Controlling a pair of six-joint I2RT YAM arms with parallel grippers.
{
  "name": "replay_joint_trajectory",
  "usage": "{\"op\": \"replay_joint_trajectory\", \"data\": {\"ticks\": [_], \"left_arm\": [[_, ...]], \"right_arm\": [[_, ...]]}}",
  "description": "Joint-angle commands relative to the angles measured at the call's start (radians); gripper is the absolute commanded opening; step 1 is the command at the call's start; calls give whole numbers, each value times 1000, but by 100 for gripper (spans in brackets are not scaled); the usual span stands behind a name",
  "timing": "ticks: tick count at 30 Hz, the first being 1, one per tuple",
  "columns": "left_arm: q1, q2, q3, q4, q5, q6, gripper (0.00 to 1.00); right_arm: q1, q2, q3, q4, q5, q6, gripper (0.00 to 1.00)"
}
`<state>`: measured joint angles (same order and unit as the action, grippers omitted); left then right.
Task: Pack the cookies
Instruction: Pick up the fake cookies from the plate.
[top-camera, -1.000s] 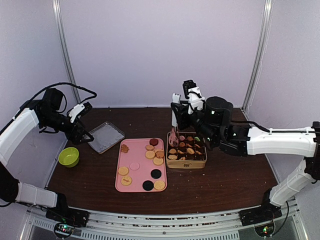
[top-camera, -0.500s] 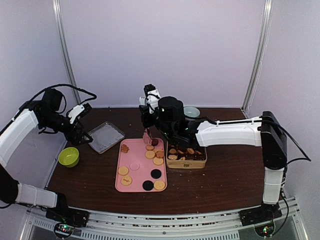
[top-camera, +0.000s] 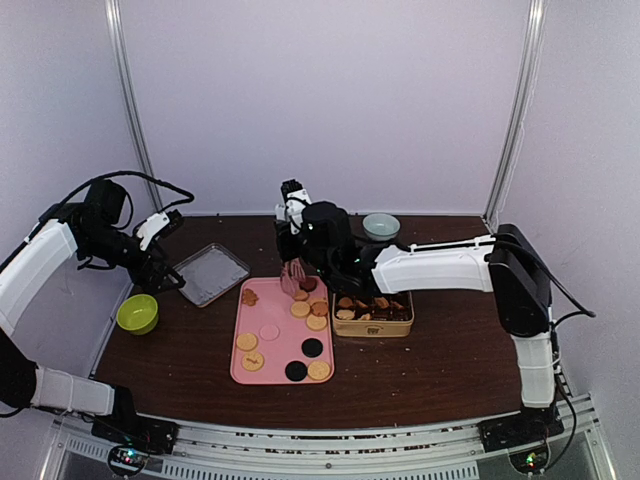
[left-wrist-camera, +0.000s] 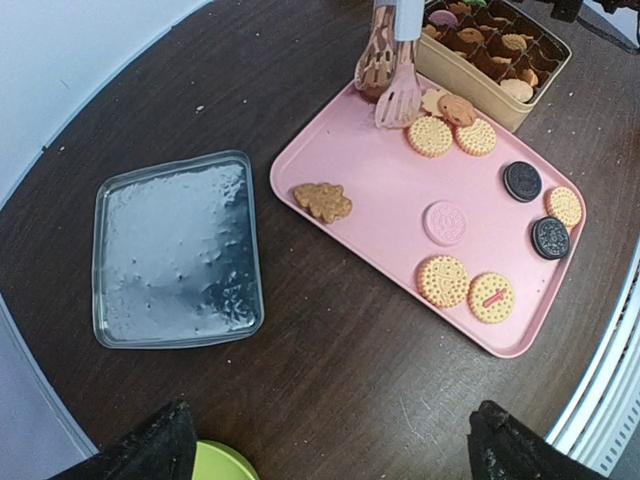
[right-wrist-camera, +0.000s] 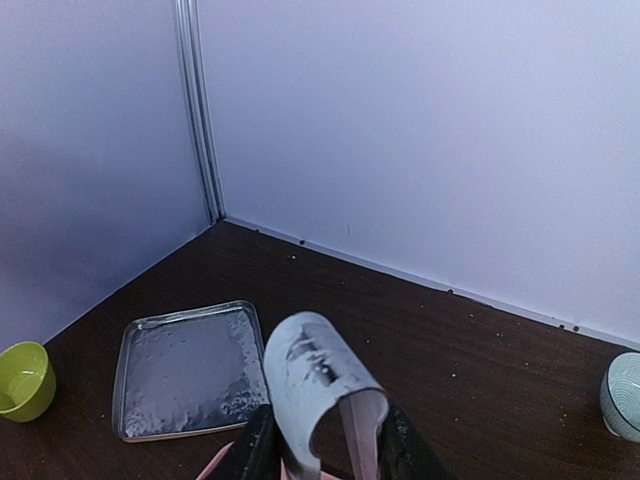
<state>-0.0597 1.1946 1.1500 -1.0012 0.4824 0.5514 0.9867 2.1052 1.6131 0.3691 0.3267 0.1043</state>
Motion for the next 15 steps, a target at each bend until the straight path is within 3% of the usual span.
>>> {"op": "replay_joint_trajectory", "data": {"ticks": [1,15], "left_arm": [[7,-20,-5,3,0,10,98],[8,-18,-2,3,-4,17,98]], "right_arm": [[-7,10,23,27,24,20,34],[-7,-46,-119,51,25,45,30]]}}
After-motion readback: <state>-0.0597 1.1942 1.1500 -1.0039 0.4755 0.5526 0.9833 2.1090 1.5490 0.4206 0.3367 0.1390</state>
